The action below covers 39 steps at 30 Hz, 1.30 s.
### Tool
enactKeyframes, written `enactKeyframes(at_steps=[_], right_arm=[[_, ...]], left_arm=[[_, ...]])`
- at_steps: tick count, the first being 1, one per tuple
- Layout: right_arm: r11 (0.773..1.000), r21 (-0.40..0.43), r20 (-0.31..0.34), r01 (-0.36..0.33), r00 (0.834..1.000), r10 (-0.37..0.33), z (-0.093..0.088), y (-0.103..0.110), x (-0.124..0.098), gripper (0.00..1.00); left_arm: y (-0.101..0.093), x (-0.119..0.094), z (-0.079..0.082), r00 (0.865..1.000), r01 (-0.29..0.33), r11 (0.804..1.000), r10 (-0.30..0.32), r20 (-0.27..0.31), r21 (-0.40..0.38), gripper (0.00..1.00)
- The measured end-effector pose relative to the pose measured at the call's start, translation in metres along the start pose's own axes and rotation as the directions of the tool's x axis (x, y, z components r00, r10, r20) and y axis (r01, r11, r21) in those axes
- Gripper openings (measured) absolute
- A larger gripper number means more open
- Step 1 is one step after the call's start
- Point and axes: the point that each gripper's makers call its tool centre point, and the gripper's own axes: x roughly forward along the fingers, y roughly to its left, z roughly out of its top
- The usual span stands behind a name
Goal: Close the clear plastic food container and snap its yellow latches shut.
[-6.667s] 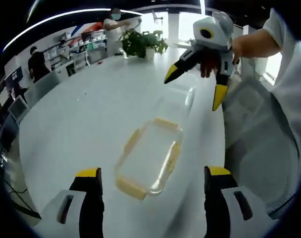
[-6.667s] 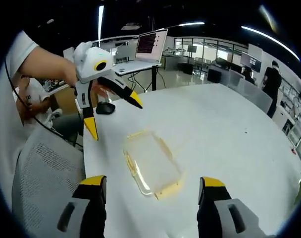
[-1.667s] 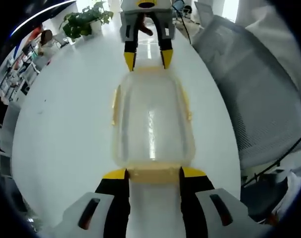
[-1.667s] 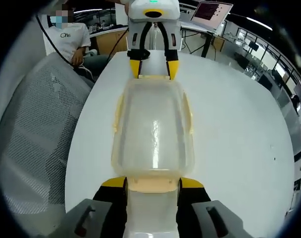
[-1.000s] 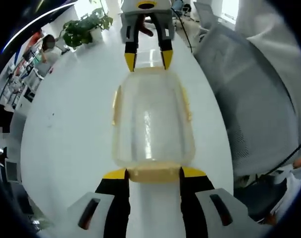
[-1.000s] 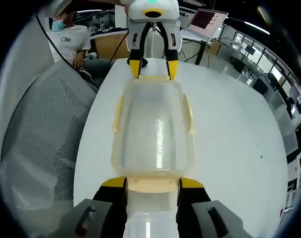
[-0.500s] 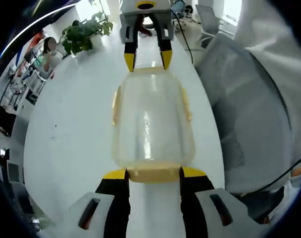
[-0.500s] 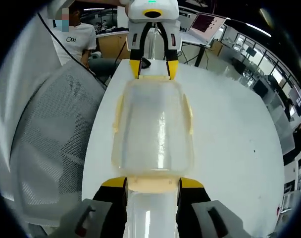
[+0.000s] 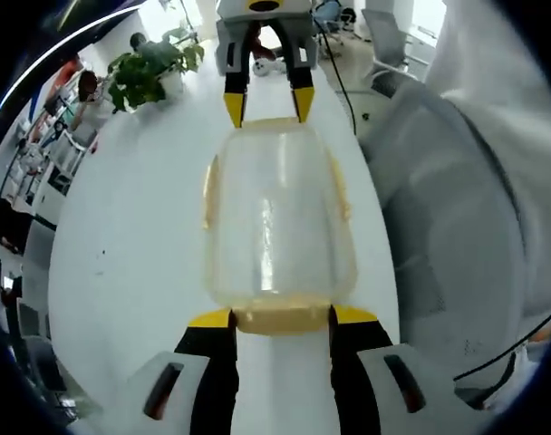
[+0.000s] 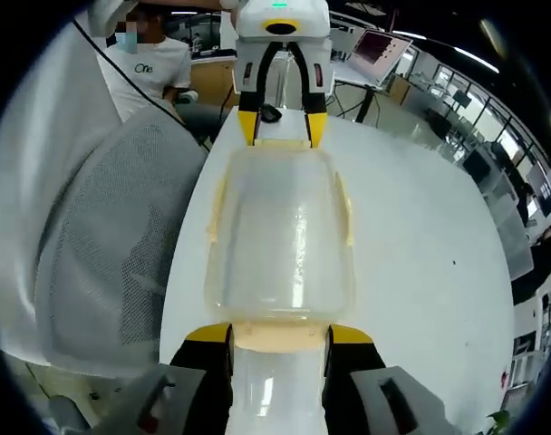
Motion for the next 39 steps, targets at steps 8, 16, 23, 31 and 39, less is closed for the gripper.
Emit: enactKeyframes(at_steps=[8, 16, 23, 31, 39], right_arm=[[1.0, 0.005, -0.004, 0.014, 1.0, -0.014, -0.026, 0.0, -0.016, 0.36], [1.0, 0.018, -0.015, 0.017, 1.0, -0.017, -0.053, -0.002, -0.027, 0.36], [1.0, 0.02, -0.023, 0.023, 0.999, -0.022, -0.071, -0.008, -0.032, 0.36], [0.999, 0.042, -0.012, 0.014, 1.0, -0.013, -0.093, -0.011, -0.029, 0.36], [0.999, 0.048, -0.03, 0.008, 1.0, -0.006, -0.114, -0.011, -0.027, 0.36]], left_arm=[[0.004, 0.013, 0.028, 1.0, -0.008, 1.0, 0.008, -0.006, 0.015, 0.36], [0.01, 0.028, 0.052, 1.0, -0.001, 1.0, 0.001, -0.003, 0.028, 0.36], [0.017, 0.039, 0.066, 1.0, 0.006, 1.0, -0.006, -0.004, 0.03, 0.36], [0.023, 0.058, 0.077, 1.0, 0.012, 1.0, -0.011, -0.01, 0.025, 0.36], [0.025, 0.079, 0.088, 1.0, 0.027, 0.999, -0.026, -0.01, 0.039, 0.36]])
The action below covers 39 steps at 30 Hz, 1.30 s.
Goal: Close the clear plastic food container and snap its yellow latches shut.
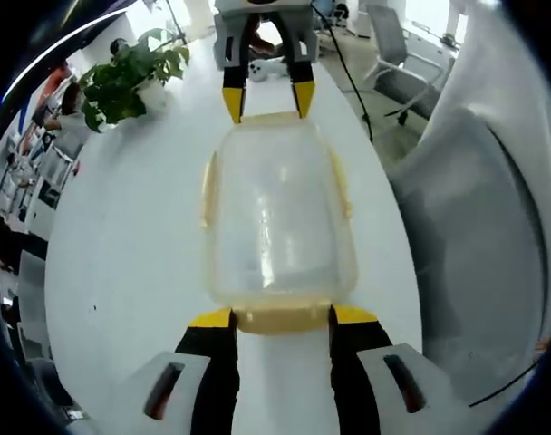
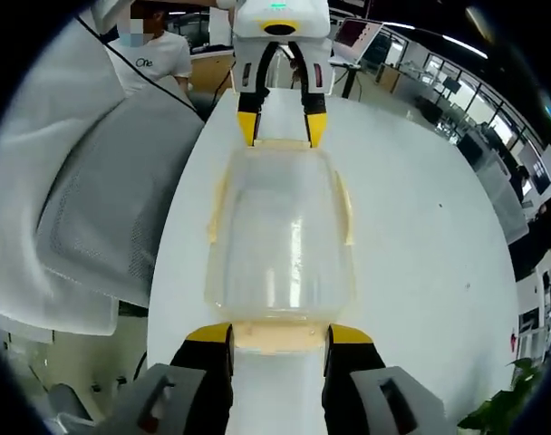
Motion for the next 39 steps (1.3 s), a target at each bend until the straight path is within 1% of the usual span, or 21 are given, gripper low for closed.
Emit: enactKeyframes(at_steps=[4, 19, 29, 39], right_arm=[[1.0, 0.004, -0.007, -0.003, 1.0, 0.003, -0.008, -0.002, 0.001, 0.36], [1.0, 0.02, -0.018, -0.012, 1.0, 0.013, -0.027, -0.002, 0.005, 0.36], [1.0, 0.013, -0.033, -0.016, 0.999, 0.016, -0.038, -0.004, 0.012, 0.36], [1.0, 0.007, -0.044, -0.026, 0.999, 0.026, -0.041, -0.005, 0.018, 0.36]], left_arm=[[0.002, 0.005, 0.004, 1.0, 0.002, 1.0, -0.002, -0.001, 0.001, 0.36], [0.005, 0.022, 0.014, 1.0, 0.021, 1.0, -0.021, 0.004, 0.002, 0.36], [0.005, 0.036, 0.014, 1.0, 0.029, 1.0, -0.029, 0.001, -0.012, 0.36], [0.005, 0.041, 0.012, 0.999, 0.041, 0.999, -0.041, -0.002, -0.022, 0.36]])
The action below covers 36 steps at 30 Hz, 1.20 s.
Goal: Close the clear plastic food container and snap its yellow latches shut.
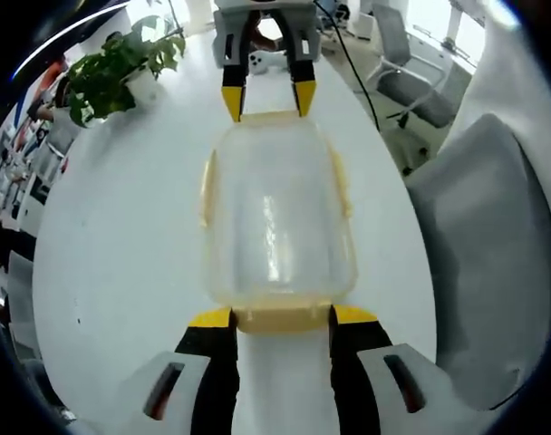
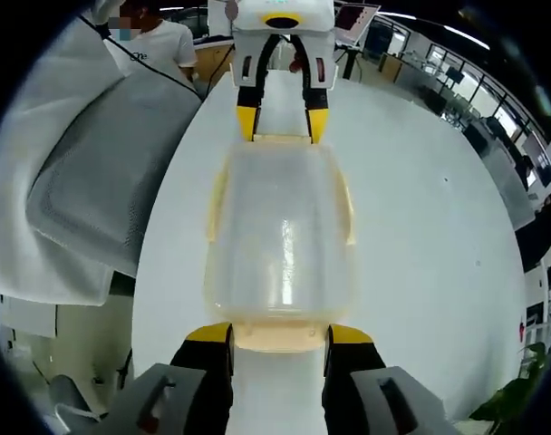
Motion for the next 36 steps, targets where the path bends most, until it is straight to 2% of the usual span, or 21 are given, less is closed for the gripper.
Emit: enactKeyframes(at_steps=[23, 28, 36], right_arm=[[1.0, 0.006, 0.001, -0.018, 1.0, 0.018, 0.0, 0.004, 0.009, 0.36], [0.999, 0.038, 0.022, -0.021, 1.0, 0.021, 0.0, 0.004, 0.009, 0.36], [0.999, 0.032, 0.024, -0.022, 0.999, 0.021, 0.0, 0.004, 0.011, 0.36]], left_arm=[[-0.003, 0.005, -0.006, 1.0, 0.019, 1.0, -0.019, -0.005, -0.003, 0.36], [-0.002, 0.005, -0.007, 1.0, 0.017, 1.0, -0.017, -0.008, -0.003, 0.37], [-0.003, 0.005, -0.008, 1.0, 0.017, 1.0, -0.017, -0.015, 0.001, 0.37]])
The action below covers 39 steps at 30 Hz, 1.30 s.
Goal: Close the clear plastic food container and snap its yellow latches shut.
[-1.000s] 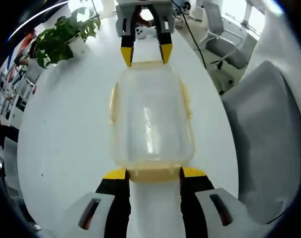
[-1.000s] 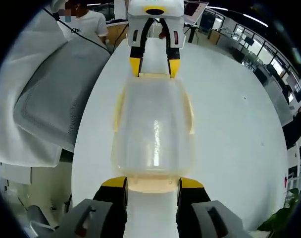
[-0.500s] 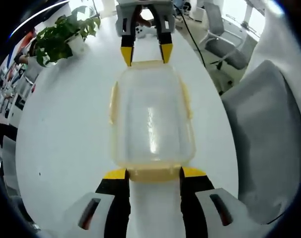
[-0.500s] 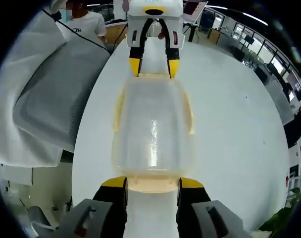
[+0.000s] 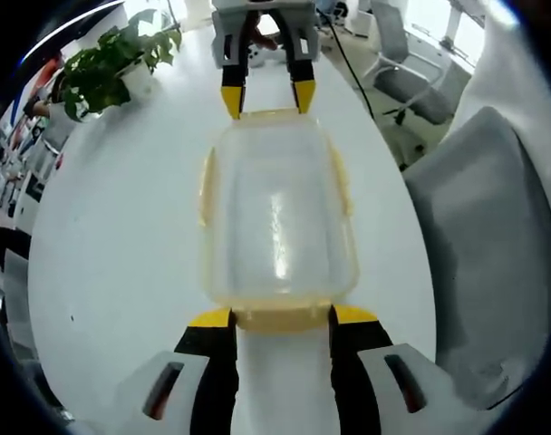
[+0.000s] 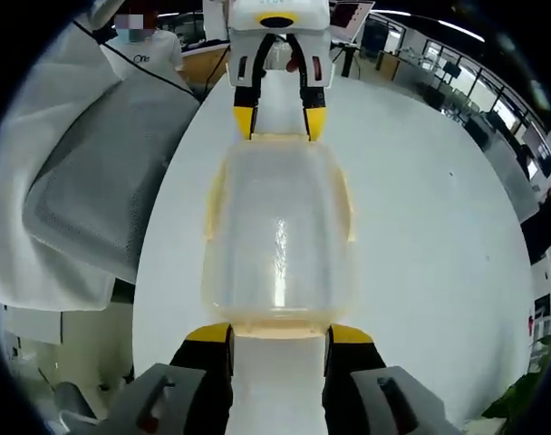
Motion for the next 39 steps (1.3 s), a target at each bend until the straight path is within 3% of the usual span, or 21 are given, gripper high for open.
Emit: enactKeyframes(at_steps=[24, 39], right_arm=[[0.999, -0.036, 0.005, 0.004, 1.0, -0.004, 0.0022, -0.003, -0.0018, 0.36], [0.998, -0.039, -0.027, -0.052, 0.998, 0.051, 0.0007, -0.006, 0.0004, 0.37]], left_arm=[[-0.0021, -0.0007, -0.002, 1.0, 0.0, 1.0, 0.0, -0.003, -0.008, 0.37], [-0.003, -0.0014, -0.0029, 1.0, 0.002, 1.0, -0.002, -0.006, -0.005, 0.37]])
